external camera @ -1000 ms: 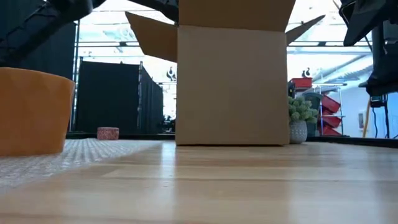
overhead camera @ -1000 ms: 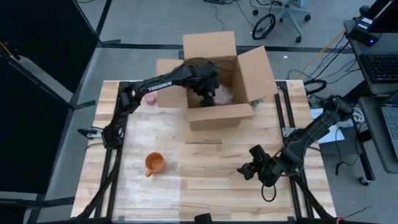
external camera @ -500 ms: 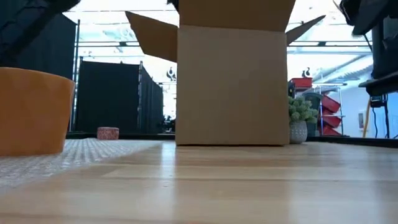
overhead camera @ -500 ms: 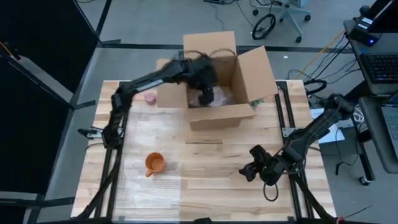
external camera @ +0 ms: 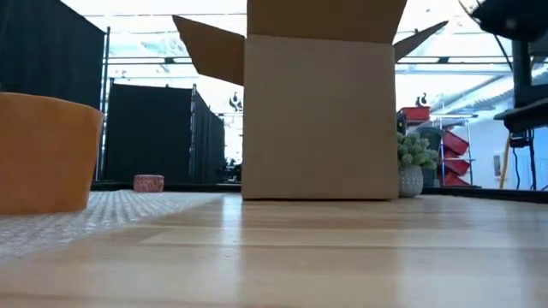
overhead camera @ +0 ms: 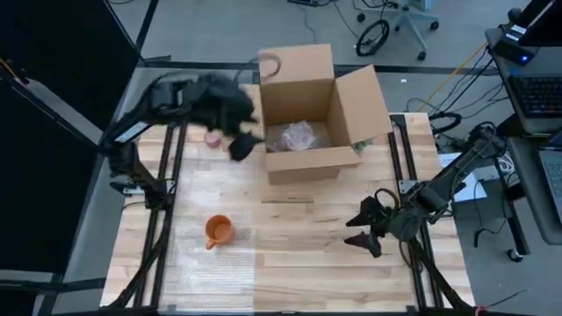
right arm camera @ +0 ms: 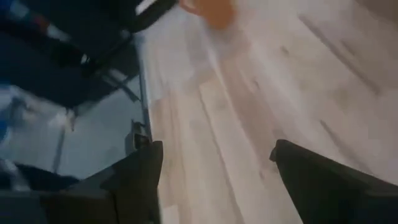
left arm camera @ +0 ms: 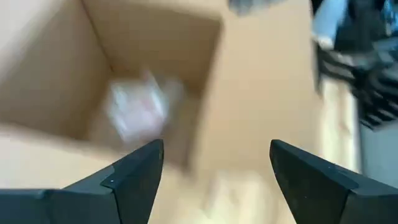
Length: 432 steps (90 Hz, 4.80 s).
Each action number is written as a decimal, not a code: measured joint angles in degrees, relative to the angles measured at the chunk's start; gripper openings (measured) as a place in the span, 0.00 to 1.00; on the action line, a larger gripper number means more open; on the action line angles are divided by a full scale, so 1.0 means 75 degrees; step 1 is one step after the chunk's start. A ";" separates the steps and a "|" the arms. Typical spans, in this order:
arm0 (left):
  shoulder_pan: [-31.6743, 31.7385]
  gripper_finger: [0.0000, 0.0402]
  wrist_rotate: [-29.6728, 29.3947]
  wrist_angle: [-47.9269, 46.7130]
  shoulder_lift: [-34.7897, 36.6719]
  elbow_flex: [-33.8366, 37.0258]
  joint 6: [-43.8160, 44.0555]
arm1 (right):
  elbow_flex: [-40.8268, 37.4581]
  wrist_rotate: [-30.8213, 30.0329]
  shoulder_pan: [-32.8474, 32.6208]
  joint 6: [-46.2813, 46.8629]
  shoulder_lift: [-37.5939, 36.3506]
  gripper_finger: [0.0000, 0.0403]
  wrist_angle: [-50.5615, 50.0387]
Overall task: Wrap mug
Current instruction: Wrap the orange cup with the bubble wrap
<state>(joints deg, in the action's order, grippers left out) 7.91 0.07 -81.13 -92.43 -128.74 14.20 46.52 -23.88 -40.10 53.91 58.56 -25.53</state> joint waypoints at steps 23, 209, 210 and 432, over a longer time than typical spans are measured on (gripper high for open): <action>-0.2267 0.70 -0.1179 -0.1176 0.0722 0.0376 0.2890 | 0.0000 -0.0003 0.0163 -0.1940 0.0373 0.73 0.0931; -0.4858 0.70 -0.2660 -0.1027 0.1414 0.3152 0.3798 | 0.7478 0.2174 0.2940 -0.4754 1.0529 0.50 0.3112; -0.4873 0.70 -0.2657 -0.1027 0.1414 0.3152 0.3800 | 0.7473 0.2174 0.2940 -0.4701 1.0573 0.50 0.3071; -0.5594 0.70 -0.2666 -0.0434 0.1406 0.3146 0.5202 | 0.3299 0.1167 0.0271 0.3702 0.7100 0.50 0.2581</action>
<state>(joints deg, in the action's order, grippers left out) -34.05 -19.93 -84.39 -81.89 -105.14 53.21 71.27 -15.13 -38.06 81.68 111.81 -6.17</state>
